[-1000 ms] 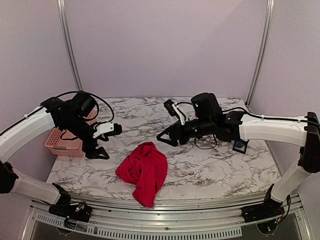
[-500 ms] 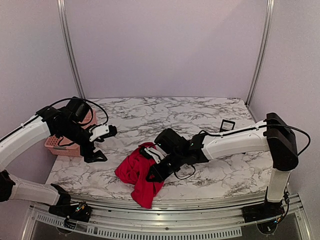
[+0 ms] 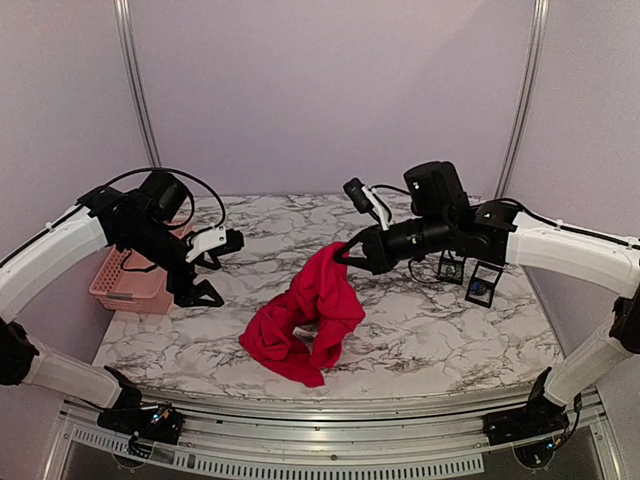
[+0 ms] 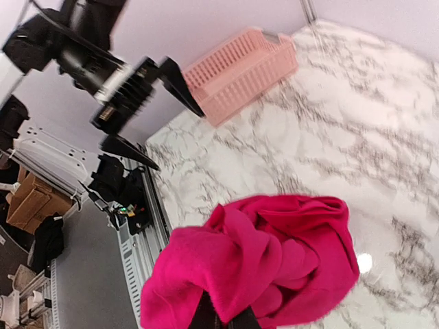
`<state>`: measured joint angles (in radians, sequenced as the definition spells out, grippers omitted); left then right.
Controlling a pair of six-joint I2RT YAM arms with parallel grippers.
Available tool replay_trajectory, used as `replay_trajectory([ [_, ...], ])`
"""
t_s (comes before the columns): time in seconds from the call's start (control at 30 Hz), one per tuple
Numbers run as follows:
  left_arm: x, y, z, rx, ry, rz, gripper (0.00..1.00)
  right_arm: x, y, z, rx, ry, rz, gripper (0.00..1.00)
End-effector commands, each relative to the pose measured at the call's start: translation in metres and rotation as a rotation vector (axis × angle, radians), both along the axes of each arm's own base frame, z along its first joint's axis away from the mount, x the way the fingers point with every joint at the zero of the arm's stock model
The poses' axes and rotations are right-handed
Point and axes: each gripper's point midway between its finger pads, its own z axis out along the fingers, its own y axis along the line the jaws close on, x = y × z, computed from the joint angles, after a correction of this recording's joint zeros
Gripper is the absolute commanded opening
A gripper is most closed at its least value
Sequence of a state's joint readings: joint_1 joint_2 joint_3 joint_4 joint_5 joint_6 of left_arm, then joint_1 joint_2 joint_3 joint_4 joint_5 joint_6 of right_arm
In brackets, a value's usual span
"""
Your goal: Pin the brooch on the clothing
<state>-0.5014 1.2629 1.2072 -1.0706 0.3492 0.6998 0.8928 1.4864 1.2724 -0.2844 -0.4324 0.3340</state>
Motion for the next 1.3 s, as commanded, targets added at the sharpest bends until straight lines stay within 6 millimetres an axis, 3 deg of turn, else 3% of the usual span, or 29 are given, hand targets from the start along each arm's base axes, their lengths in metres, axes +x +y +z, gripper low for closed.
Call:
replay_trajectory([
  [0.0, 0.011, -0.004, 0.015, 0.012, -0.037, 0.006, 0.90, -0.021, 0.010, 0.133, 0.212, -0.312, 0.157, 0.00],
  [0.1, 0.022, 0.004, 0.024, 0.042, -0.098, 0.046, 0.89, -0.036, 0.015, 0.206, 0.357, -0.465, 0.262, 0.00],
  [0.17, 0.027, 0.013, 0.029, 0.060, -0.142, 0.070, 0.89, -0.059, 0.015, 0.250, 0.471, -0.550, 0.385, 0.00],
  [0.23, 0.030, 0.023, 0.037, 0.067, -0.187, 0.096, 0.90, -0.077, 0.015, 0.278, 0.556, -0.609, 0.485, 0.00],
  [0.37, 0.031, 0.037, 0.046, 0.067, -0.222, 0.143, 0.90, -0.101, 0.015, 0.301, 0.657, -0.719, 0.569, 0.00],
  [0.47, 0.031, 0.042, 0.047, 0.064, -0.231, 0.155, 0.90, -0.080, 0.020, 0.308, 0.652, -0.718, 0.442, 0.00],
  [0.6, 0.033, 0.040, 0.046, 0.050, -0.221, 0.157, 0.90, -0.042, 0.022, 0.297, 0.593, -0.688, 0.326, 0.00],
  [0.77, 0.036, 0.032, 0.037, 0.025, -0.184, 0.151, 0.90, -0.002, 0.007, 0.250, 0.498, -0.559, 0.328, 0.00],
  [0.87, 0.038, 0.029, 0.030, 0.017, -0.163, 0.151, 0.90, 0.025, -0.018, 0.224, 0.453, -0.493, 0.239, 0.00],
  [1.0, 0.040, 0.024, 0.023, 0.004, -0.143, 0.148, 0.90, 0.092, -0.058, 0.179, 0.364, -0.327, -0.049, 0.00],
  [1.1, 0.043, 0.020, 0.014, 0.005, -0.118, 0.154, 0.89, 0.149, -0.081, 0.117, 0.229, -0.160, -0.259, 0.00],
  [1.13, 0.042, 0.019, 0.008, 0.014, -0.106, 0.153, 0.90, 0.171, -0.091, 0.088, 0.170, -0.098, -0.324, 0.09],
  [1.2, 0.038, 0.015, -0.006, 0.048, -0.081, 0.139, 0.90, 0.202, -0.113, 0.038, 0.055, 0.013, -0.453, 0.49],
  [1.27, 0.029, 0.010, -0.023, 0.087, -0.054, 0.107, 0.89, 0.220, -0.130, -0.012, -0.073, 0.121, -0.533, 0.73],
])
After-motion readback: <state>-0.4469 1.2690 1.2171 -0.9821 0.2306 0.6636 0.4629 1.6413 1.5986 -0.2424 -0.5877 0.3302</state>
